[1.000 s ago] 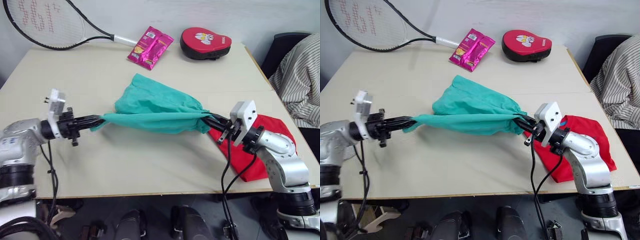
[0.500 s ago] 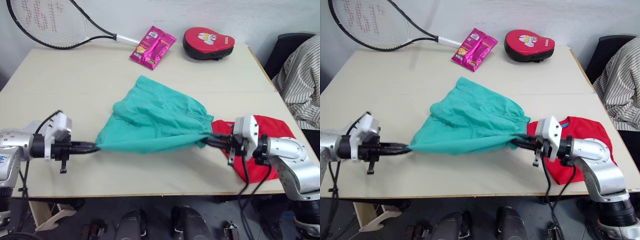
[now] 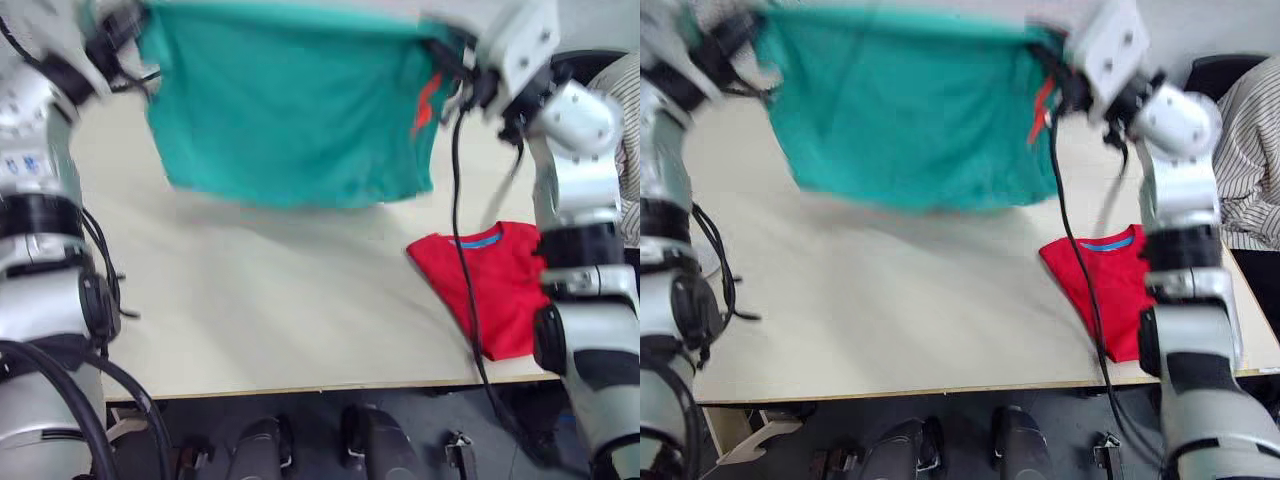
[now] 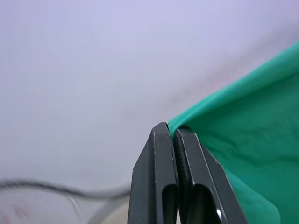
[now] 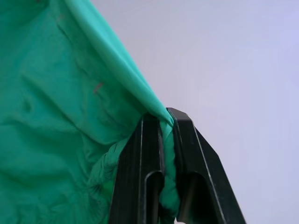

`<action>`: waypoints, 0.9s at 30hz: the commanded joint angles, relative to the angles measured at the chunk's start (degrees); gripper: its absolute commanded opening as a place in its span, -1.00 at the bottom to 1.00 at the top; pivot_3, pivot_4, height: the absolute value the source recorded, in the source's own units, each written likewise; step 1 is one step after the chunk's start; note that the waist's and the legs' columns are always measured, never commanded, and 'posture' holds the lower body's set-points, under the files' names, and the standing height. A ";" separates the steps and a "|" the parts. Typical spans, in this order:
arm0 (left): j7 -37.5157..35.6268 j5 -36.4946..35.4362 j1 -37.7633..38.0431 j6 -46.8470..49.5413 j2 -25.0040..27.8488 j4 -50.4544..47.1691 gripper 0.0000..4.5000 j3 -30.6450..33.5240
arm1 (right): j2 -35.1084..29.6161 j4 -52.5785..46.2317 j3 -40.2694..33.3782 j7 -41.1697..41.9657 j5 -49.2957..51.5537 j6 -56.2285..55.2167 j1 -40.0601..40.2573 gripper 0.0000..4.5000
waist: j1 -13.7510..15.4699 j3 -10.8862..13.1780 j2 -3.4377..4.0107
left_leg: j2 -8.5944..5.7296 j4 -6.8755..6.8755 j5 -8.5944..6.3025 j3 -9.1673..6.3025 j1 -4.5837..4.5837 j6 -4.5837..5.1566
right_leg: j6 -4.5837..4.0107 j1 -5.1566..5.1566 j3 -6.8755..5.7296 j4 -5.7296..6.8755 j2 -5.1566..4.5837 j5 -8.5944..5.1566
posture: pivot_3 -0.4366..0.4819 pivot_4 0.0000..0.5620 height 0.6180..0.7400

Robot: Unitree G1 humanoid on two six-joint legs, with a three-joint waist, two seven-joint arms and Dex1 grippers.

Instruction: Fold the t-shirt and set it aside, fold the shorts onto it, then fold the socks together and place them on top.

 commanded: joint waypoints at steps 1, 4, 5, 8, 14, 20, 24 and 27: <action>-9.23 -9.33 -2.20 -3.27 3.29 -0.71 -0.99 7.71 | 0.06 0.78 -2.97 -0.73 2.08 -7.39 1.59 -1.00 | -0.13 0.00 -0.01 | -0.04 -0.14 -0.01 0.09 0.13 0.02 | 0.03 0.03 -0.01 -0.01 0.05 -0.02 | -0.05 -0.47 1.00; -20.96 -14.16 2.30 3.43 4.88 -6.24 -0.99 8.13 | 0.89 -1.75 -1.17 3.96 4.94 -6.60 7.06 -1.00 | -0.24 -0.01 -0.03 | -0.14 -0.15 -0.09 0.34 0.25 0.10 | 0.50 0.17 -0.02 -0.12 0.22 -0.30 | -0.05 -0.47 1.00; -23.12 -15.28 3.57 5.48 5.20 -7.77 -0.99 8.31 | 1.00 -2.37 -0.99 4.79 5.39 -6.04 8.22 -1.00 | -0.30 -0.01 -0.02 | -0.18 -0.15 -0.09 0.41 0.33 0.11 | 0.50 0.20 0.03 -0.12 0.22 -0.30 | -0.05 -0.47 1.00; -24.25 -15.87 7.71 7.24 6.43 -11.85 -0.99 8.89 | 1.53 -4.97 -1.17 6.16 7.14 -5.03 11.47 -1.00 | -0.30 0.24 0.01 | -0.16 0.43 -0.10 0.44 0.27 0.25 | 0.51 0.19 0.15 0.36 0.21 -0.27 | -0.05 -0.47 1.00; -36.26 -18.15 59.62 34.28 18.47 -47.28 -0.99 8.83 | -7.18 -24.44 3.93 26.44 19.40 10.99 44.37 -1.00 | -0.50 0.12 0.12 | 0.03 0.13 -0.73 0.12 2.17 0.05 | 0.37 2.00 1.00 0.13 0.09 -0.80 | -0.05 -0.47 1.00; -38.59 -13.73 77.73 35.25 21.00 -57.13 -0.99 7.36 | -12.98 -29.06 4.08 35.21 20.12 12.14 57.62 -1.00 | 1.23 0.39 0.02 | 0.07 0.70 -0.72 -0.18 1.37 -0.15 | 0.05 1.22 0.90 0.48 -0.03 -0.73 | -0.05 -0.47 1.00; -40.64 -14.57 81.10 36.77 21.36 -60.50 -0.99 4.58 | -16.11 -33.26 3.81 37.11 21.01 16.11 63.23 -1.00 | 1.63 0.29 0.16 | 0.09 0.51 -0.90 -0.26 1.48 -0.50 | -0.12 1.26 0.86 0.34 -0.12 -0.73 | -0.05 -0.47 1.00; -43.43 -15.98 82.44 41.08 23.30 -62.14 -0.99 2.39 | -18.18 -35.15 3.58 37.98 20.02 17.98 66.15 -1.00 | 1.53 0.29 0.16 | 0.12 0.51 -0.90 -0.27 1.39 -0.54 | -0.18 1.18 0.78 0.36 -0.11 -0.76 | -0.05 -0.47 1.00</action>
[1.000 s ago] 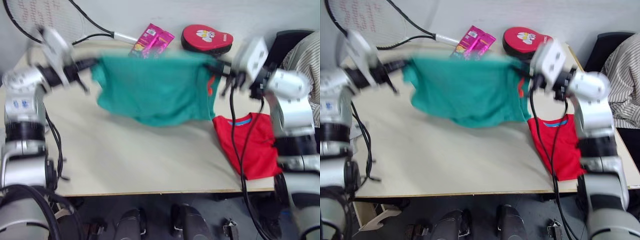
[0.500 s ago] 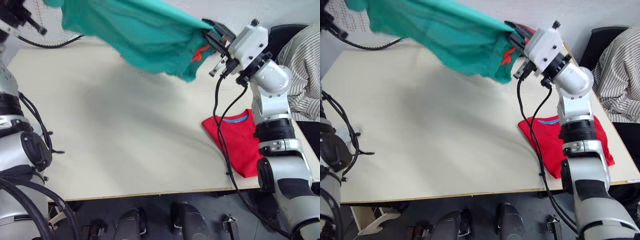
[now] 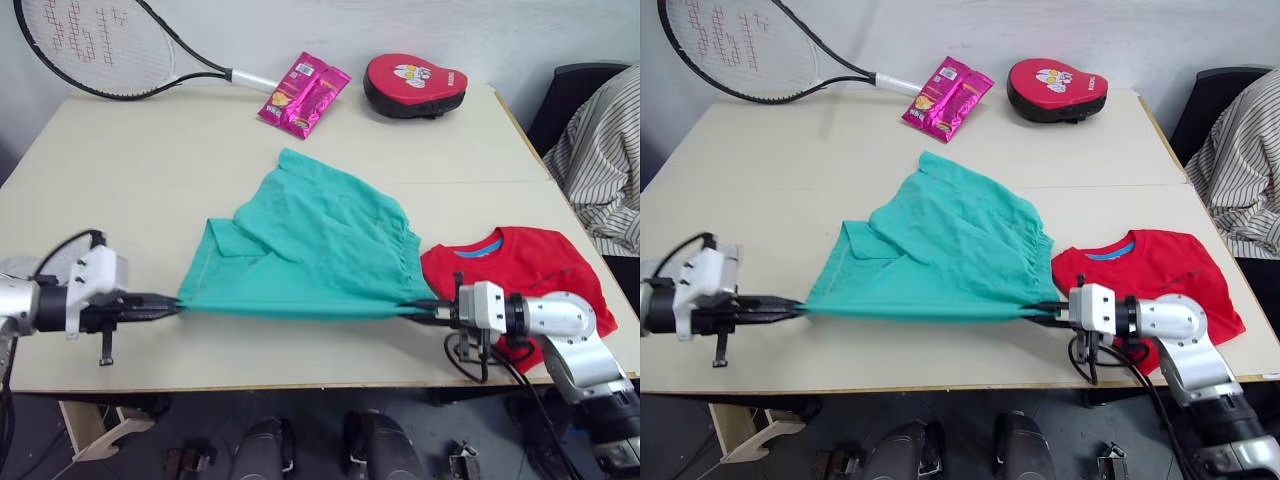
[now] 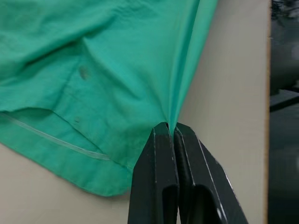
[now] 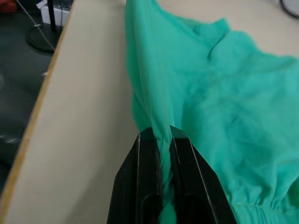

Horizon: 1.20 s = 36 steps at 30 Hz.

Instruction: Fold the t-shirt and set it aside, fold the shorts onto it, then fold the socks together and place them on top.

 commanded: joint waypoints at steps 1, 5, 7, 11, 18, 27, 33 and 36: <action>-2.91 -0.57 1.63 5.81 4.42 -1.41 -0.99 0.03 | -3.96 -1.33 -3.43 1.03 -1.05 1.60 3.15 -1.00 | -0.05 0.00 0.00 | 0.01 0.00 0.00 0.00 -0.02 0.00 | -0.02 -0.01 -0.05 0.00 0.00 -0.01 | -0.05 -0.47 1.00; -6.22 -3.58 1.82 11.71 7.43 -4.62 -0.99 -1.20 | -4.46 -2.57 -5.29 -0.61 -0.25 2.42 6.03 -1.00 | -0.05 0.00 0.00 | 0.08 -0.01 0.03 0.00 -0.03 0.06 | -0.12 -0.01 -0.22 -0.02 0.03 -0.09 | -0.05 -0.47 1.00; -5.52 -6.03 -3.06 13.79 6.66 -4.64 -0.99 -1.64 | -4.03 -5.97 -7.08 -2.13 3.28 6.10 7.45 -1.00 | 0.01 0.02 0.02 | 0.09 -0.01 0.03 -0.02 -0.03 0.06 | -0.13 -0.01 -0.25 -0.01 0.04 -0.10 | -0.05 -0.47 1.00; -3.45 -6.03 -17.86 11.82 2.25 1.04 -0.99 -4.51 | -1.74 -12.38 -11.34 -8.17 11.21 16.17 9.01 -1.00 | 0.91 0.01 -0.02 | 0.04 0.03 0.06 -0.21 -0.07 -0.04 | -0.11 0.08 -0.33 0.01 0.04 -0.07 | -0.05 -0.47 1.00; 1.51 12.05 -57.82 -12.64 -16.88 37.08 -0.99 -17.27 | 2.22 -14.89 -18.88 -26.28 18.95 34.32 3.32 -1.00 | 2.59 -0.05 -0.10 | -0.06 0.23 0.33 -0.26 -0.18 0.36 | -0.02 0.19 -0.51 -0.02 0.10 0.12 | -0.05 -0.47 1.00; 24.28 30.42 -81.07 -36.90 -33.00 76.90 -0.99 -23.68 | 8.16 -10.20 -15.26 -41.32 9.42 42.32 -5.26 -1.00 | 1.38 -0.04 -0.17 | -0.11 0.19 0.31 -0.09 -0.50 0.54 | 0.19 -0.07 -0.54 -0.24 0.14 0.11 | -0.05 -0.47 1.00; 36.50 34.08 -80.80 -34.65 -37.96 81.88 -0.99 -22.15 | 13.80 -8.17 -13.80 -46.54 3.61 40.30 -6.98 -1.00 | 0.79 -0.01 -0.22 | -0.10 0.23 0.36 -0.11 -0.52 0.57 | 0.22 -0.11 -0.52 -0.16 0.18 0.09 | -0.05 -0.47 1.00; 40.26 34.09 -80.03 -32.62 -38.95 82.52 -0.80 -20.49 | 16.18 -8.41 -14.42 -47.48 2.63 39.03 -6.97 -0.74 | 0.72 -0.01 -0.22 | -0.11 0.25 0.37 -0.15 -0.49 0.58 | 0.22 -0.08 -0.52 -0.09 0.17 0.09 | -0.05 -0.47 1.00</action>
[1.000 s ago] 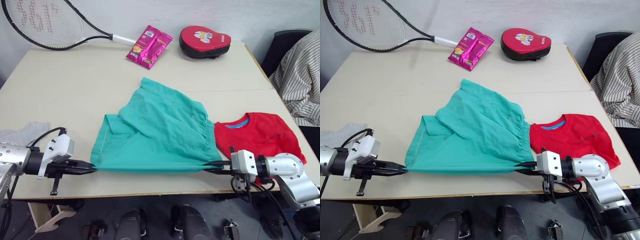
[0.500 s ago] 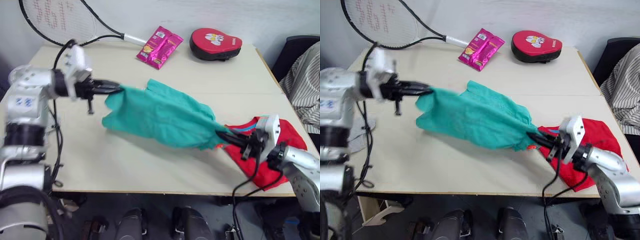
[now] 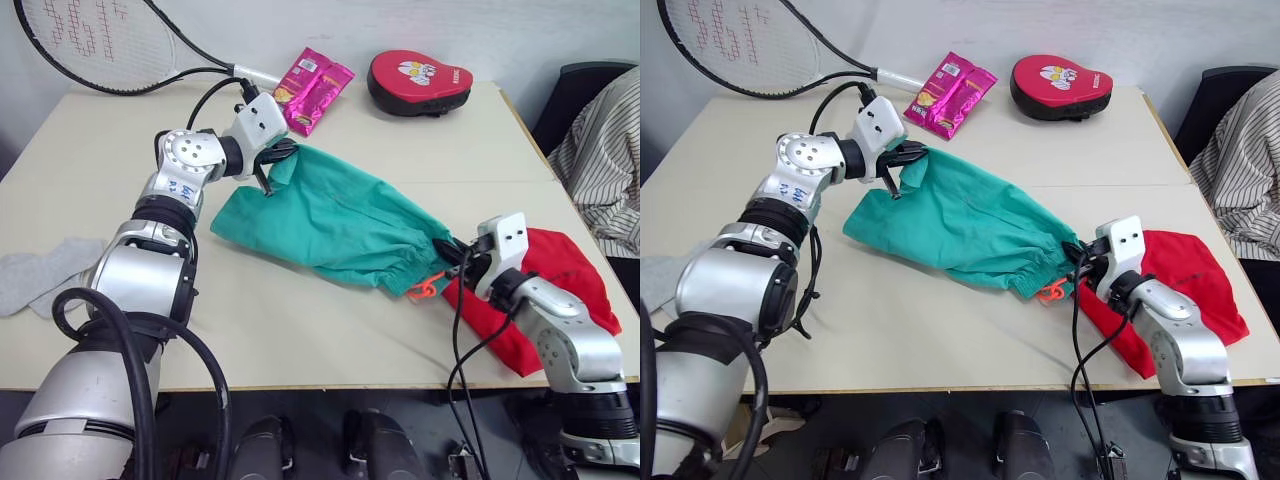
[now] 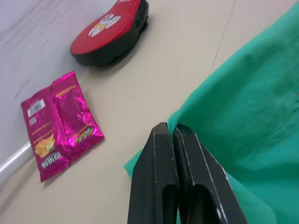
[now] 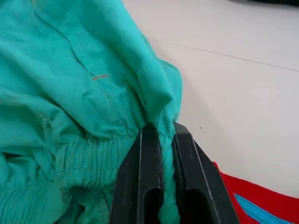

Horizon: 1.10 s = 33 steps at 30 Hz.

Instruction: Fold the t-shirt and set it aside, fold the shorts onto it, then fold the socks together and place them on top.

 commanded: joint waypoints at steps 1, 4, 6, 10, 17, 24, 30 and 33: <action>5.41 -0.05 -0.23 1.74 -0.16 -0.13 -0.72 2.96 | 1.56 -1.43 -1.59 -1.33 -1.67 -3.03 -0.64 -0.64 | -0.06 0.00 0.00 | 0.00 0.00 0.00 -0.01 0.00 0.00 | 0.00 0.00 0.00 0.01 0.00 0.00 | -0.05 -0.47 1.00; 7.47 -0.65 -0.01 1.54 0.87 -0.42 -0.33 5.13 | 1.13 -1.95 -3.38 -1.96 -4.36 -6.75 -0.34 -0.20 | -0.40 0.00 0.00 | -0.01 -0.01 0.00 -0.01 -0.01 -0.01 | 0.00 -0.01 0.01 0.03 -0.01 0.00 | -0.05 -0.47 1.00; 7.15 -1.33 -0.13 0.50 2.28 -0.81 -0.03 6.83 | -0.07 -2.34 -5.30 -0.91 -5.02 -9.35 -0.03 0.12 | -0.66 0.00 0.00 | -0.01 -0.02 0.01 -0.01 0.00 -0.02 | 0.00 0.00 0.00 0.02 0.00 0.00 | -0.05 -0.47 1.00; 1.85 -3.96 -0.02 -3.33 5.74 -2.06 0.54 10.82 | -4.53 -5.23 -6.47 5.95 -5.92 -16.19 1.34 0.72 | -0.94 0.00 0.00 | -0.02 -0.05 0.01 0.05 0.02 -0.03 | 0.01 -0.01 0.01 0.02 0.05 -0.01 | -0.05 -0.47 1.00; -31.95 -10.91 9.53 -10.54 11.91 -7.86 0.79 13.87 | -9.79 -18.23 3.54 18.68 -5.23 -14.74 9.04 1.00 | -1.03 -0.01 0.01 | 0.04 -0.13 0.03 0.09 0.28 -0.15 | -0.02 0.13 0.01 0.04 0.32 -0.07 | -0.05 -0.47 1.00; -38.77 -11.94 25.95 -12.49 14.47 -19.22 0.79 12.23 | -6.71 -19.75 14.59 10.16 -21.59 -13.92 11.63 1.00 | -0.71 -0.02 -0.01 | 0.06 0.01 0.03 0.10 0.24 -0.16 | -0.06 0.05 0.13 0.21 0.02 -0.08 | -0.05 -0.47 1.00; -23.48 -2.63 27.34 -16.45 11.45 -18.14 0.79 6.43 | -6.42 -15.04 16.99 6.67 -30.93 -14.68 9.65 1.00 | 0.53 -0.06 -0.08 | -0.08 0.14 -0.07 -0.04 0.16 0.03 | 0.04 0.14 0.10 0.16 -0.13 -0.01 | -0.05 -0.47 1.00; -17.79 2.32 24.46 -16.74 9.38 -14.04 0.81 2.54 | -6.12 -11.78 18.05 5.70 -34.32 -14.08 7.29 0.72 | 0.61 -0.08 -0.12 | -0.08 0.13 -0.08 -0.04 0.16 0.05 | 0.05 0.14 0.09 0.16 -0.14 0.01 | -0.05 -0.47 1.00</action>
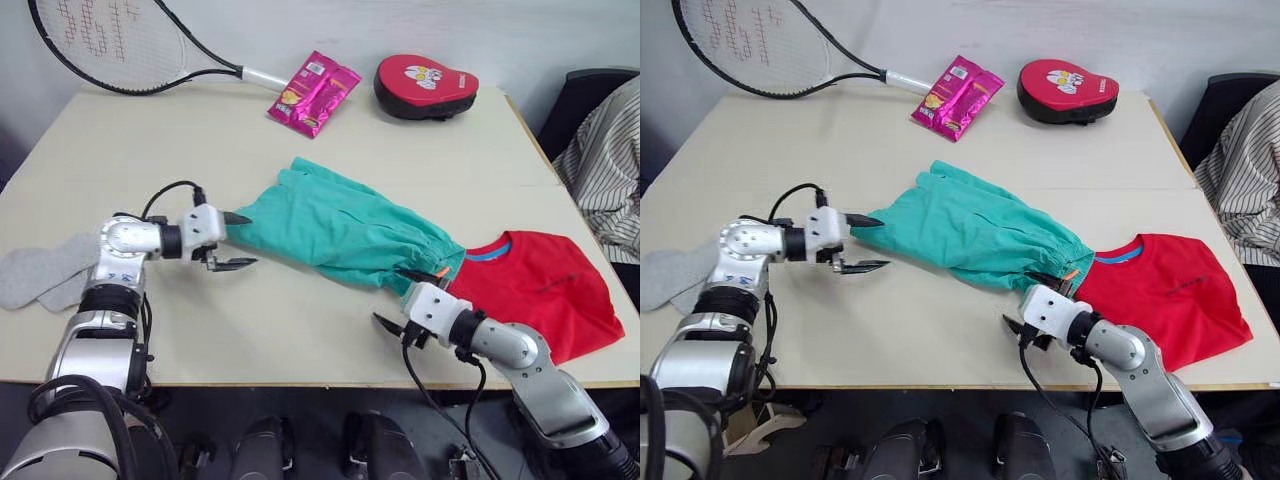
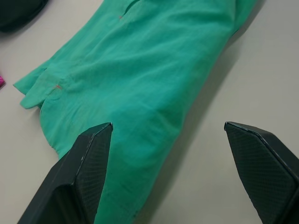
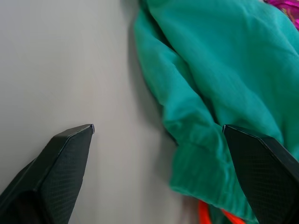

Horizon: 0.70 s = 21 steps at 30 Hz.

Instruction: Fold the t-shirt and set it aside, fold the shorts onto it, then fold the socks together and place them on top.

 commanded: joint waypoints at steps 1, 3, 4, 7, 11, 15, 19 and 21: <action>7.28 5.77 -4.35 -1.39 -1.67 3.89 0.81 -4.17 | 0.86 2.73 0.34 -2.04 -3.98 -0.79 -2.61 0.57 | -0.01 -0.01 -0.01 | 0.01 0.00 0.00 0.00 -0.01 0.00 | 0.00 0.00 -0.02 0.00 0.02 0.00 | -0.05 -0.47 1.00; 9.73 8.31 -6.28 -1.11 -2.72 6.37 0.81 -6.37 | 1.86 4.42 0.67 -2.68 -5.18 -1.36 -4.10 0.26 | -0.05 -0.02 -0.03 | 0.03 -0.02 0.00 0.01 -0.01 -0.01 | 0.00 -0.02 -0.04 -0.02 0.05 0.00 | -0.05 -0.47 1.00; 10.98 9.36 -7.10 -0.95 -3.12 7.40 0.81 -7.30 | 2.19 5.09 0.81 -2.82 -5.74 -1.63 -4.65 0.09 | -0.07 -0.02 -0.03 | 0.03 -0.03 0.01 0.02 -0.01 -0.02 | -0.01 -0.02 -0.06 -0.01 0.07 -0.01 | -0.05 -0.47 1.00; 14.95 11.61 -9.48 0.80 -4.72 10.32 0.64 -9.10 | 2.85 6.63 1.21 -2.62 -6.90 -2.18 -5.67 -0.39 | -0.10 -0.02 -0.03 | 0.04 -0.04 0.02 0.04 0.01 -0.04 | -0.01 -0.02 -0.06 -0.01 0.07 -0.01 | -0.05 -0.47 1.00; 14.29 12.41 -10.66 2.29 -5.50 12.43 0.12 -9.95 | 2.43 6.64 0.06 -1.48 -6.13 -4.45 -5.74 -1.00 | -0.16 -0.04 -0.05 | 0.03 -0.02 0.03 0.04 0.03 -0.02 | -0.01 0.00 -0.07 0.01 0.07 -0.01 | -0.05 -0.47 1.00; 9.54 10.74 -9.78 3.44 -4.31 13.02 -0.44 -8.79 | -0.38 8.05 -1.20 2.82 -3.08 -13.01 -4.79 -1.00 | -0.33 -0.04 -0.05 | 0.06 -0.03 0.04 0.04 0.07 -0.04 | -0.01 0.02 -0.07 0.02 0.08 -0.01 | -0.05 -0.47 1.00; 4.30 7.33 -7.49 3.14 -2.15 11.90 -0.99 -6.19 | -4.93 13.61 -3.91 9.05 1.82 -24.74 -5.02 -1.00 | -1.39 -0.04 -0.05 | 0.06 -0.07 0.04 0.06 0.09 -0.05 | -0.01 0.04 -0.12 0.00 0.10 -0.01 | -0.05 -0.47 1.00; 1.46 5.24 -6.21 3.44 -0.58 10.80 -0.99 -4.66 | -6.88 16.56 -4.38 13.21 4.77 -30.75 -5.41 -1.00 | -1.75 -0.04 -0.05 | 0.09 -0.09 0.06 0.08 0.12 -0.08 | -0.03 0.04 -0.12 0.00 0.12 -0.02 | -0.05 -0.47 1.00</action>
